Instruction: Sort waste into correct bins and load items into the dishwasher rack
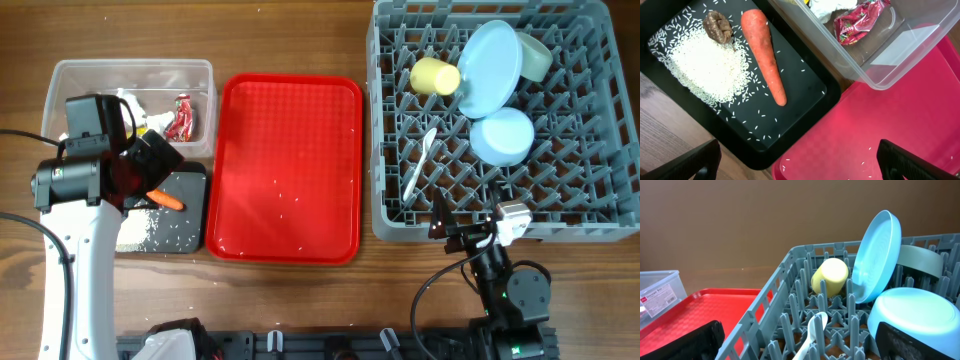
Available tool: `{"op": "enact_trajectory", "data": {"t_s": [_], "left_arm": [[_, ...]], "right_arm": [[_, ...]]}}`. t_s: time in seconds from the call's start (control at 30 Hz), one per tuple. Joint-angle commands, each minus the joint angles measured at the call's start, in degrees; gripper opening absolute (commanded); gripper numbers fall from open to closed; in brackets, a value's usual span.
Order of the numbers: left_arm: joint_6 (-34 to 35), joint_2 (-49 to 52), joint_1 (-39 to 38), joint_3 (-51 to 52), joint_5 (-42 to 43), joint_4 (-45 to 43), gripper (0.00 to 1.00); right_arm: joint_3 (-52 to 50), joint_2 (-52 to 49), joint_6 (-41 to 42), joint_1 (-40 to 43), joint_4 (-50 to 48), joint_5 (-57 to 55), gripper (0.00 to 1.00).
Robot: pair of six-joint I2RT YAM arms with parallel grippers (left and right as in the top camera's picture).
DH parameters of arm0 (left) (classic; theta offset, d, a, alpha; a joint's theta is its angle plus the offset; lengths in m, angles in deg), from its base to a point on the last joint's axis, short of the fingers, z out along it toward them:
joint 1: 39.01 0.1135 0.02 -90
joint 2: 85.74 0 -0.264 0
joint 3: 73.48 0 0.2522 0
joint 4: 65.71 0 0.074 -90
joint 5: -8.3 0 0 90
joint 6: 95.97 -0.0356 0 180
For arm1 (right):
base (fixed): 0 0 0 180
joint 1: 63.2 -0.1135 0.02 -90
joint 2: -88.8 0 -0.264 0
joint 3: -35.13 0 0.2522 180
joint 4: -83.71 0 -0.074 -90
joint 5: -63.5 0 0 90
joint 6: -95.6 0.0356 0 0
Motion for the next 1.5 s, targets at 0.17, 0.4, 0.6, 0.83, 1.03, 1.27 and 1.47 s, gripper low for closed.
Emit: {"op": "enact_trajectory", "data": {"t_s": [0.17,0.4,0.6,0.83,1.03,1.27,1.47], "left_arm": [[0.3,-10.6,0.4,0.7,-0.8,-0.2,1.00],[0.3,-33.8,0.4,10.6,-0.8,-0.2,1.00],[0.6,-52.5,0.4,25.8,-1.5,-2.5,1.00],[0.6,-67.4,0.4,47.6,6.9,-33.7,1.00],[0.1,-71.5,0.4,58.7,7.6,-52.7,1.00],[0.1,-72.3,0.4,66.5,7.6,-58.4,1.00],[-6.8,-72.3,0.3,68.2,7.6,-59.9,1.00]], "right_arm": [[0.0,0.0,0.9,0.0,-0.2,-0.5,1.00],[0.0,0.0,0.9,0.0,-0.2,-0.5,1.00],[0.0,0.0,0.9,0.0,-0.2,-0.5,0.99],[0.0,0.0,1.0,0.0,-0.2,-0.5,1.00],[0.0,0.0,1.0,0.0,-0.2,-0.5,1.00],[0.0,0.0,0.9,0.0,-0.2,-0.5,1.00],[0.0,0.0,1.0,0.0,-0.2,-0.5,1.00]]}}
